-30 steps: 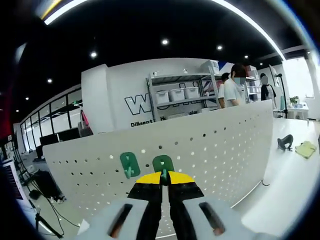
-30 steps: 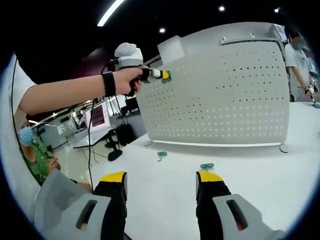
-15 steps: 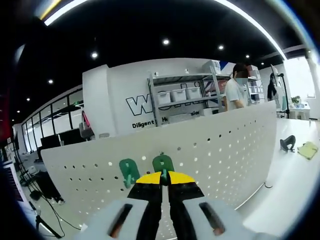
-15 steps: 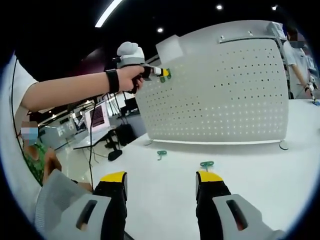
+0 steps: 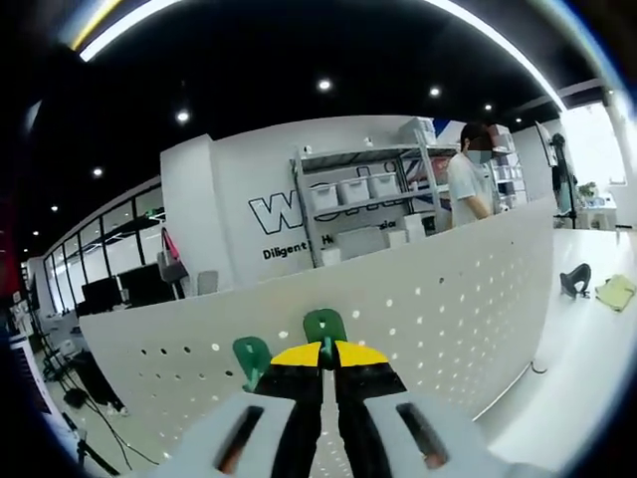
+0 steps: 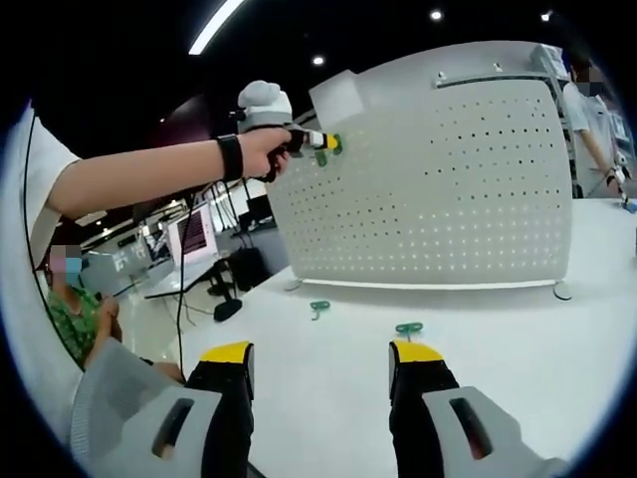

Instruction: Insert the hook assembly into the mounting plate slot until the hook locks in place.

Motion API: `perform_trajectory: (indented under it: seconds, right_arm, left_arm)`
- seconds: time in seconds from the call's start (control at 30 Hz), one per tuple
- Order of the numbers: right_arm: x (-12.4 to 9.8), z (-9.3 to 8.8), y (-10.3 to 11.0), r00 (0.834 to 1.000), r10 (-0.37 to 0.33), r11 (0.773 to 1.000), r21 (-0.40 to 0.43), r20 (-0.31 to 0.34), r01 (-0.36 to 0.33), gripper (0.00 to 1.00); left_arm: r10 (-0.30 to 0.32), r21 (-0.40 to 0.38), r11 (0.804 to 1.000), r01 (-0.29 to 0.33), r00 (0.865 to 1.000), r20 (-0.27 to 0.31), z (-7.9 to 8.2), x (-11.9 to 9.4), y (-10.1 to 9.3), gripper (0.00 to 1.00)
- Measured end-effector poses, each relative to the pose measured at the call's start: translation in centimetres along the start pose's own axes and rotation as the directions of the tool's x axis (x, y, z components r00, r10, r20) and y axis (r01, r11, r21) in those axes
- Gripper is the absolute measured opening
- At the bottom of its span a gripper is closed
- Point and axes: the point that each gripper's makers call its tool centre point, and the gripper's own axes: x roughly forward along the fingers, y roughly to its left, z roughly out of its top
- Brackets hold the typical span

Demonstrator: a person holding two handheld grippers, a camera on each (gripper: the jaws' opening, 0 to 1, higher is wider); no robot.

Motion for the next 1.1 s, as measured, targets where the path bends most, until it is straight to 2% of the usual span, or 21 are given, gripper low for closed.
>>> perform_trajectory:
  seconds: [0.27,0.33,0.7,0.87,1.1]
  right_arm:
    - [0.0,-0.1,0.0,1.0,0.001,1.0,0.005,-0.002,-0.001,0.55]
    - [0.0,-0.1,0.0,1.0,0.001,1.0,0.001,-0.003,-0.001,0.55]
    - [0.0,-0.1,-0.1,1.0,-0.001,1.0,0.001,-0.004,0.001,0.54]
    - [-0.1,-0.2,-0.2,1.0,-0.005,1.0,0.004,-0.004,0.005,0.54]
    - [-0.2,-0.3,-0.4,1.0,-0.011,1.0,0.013,-0.001,0.011,0.54]
  left_arm:
    - [0.004,-0.007,1.0,-0.005,1.0,-0.024,-0.5,0.4,0.0,0.03]
    - [0.005,-0.035,0.999,-0.005,1.0,-0.02,-0.4,0.4,0.1,0.03]
    - [0.016,-0.048,0.999,-0.017,0.999,-0.028,-0.6,0.7,0.2,0.03]
    - [0.04,-0.034,0.999,-0.042,0.998,-0.046,-1.0,0.7,0.3,0.03]
    - [0.058,-0.063,0.996,-0.061,0.997,-0.054,-1.1,1.0,0.3,0.03]
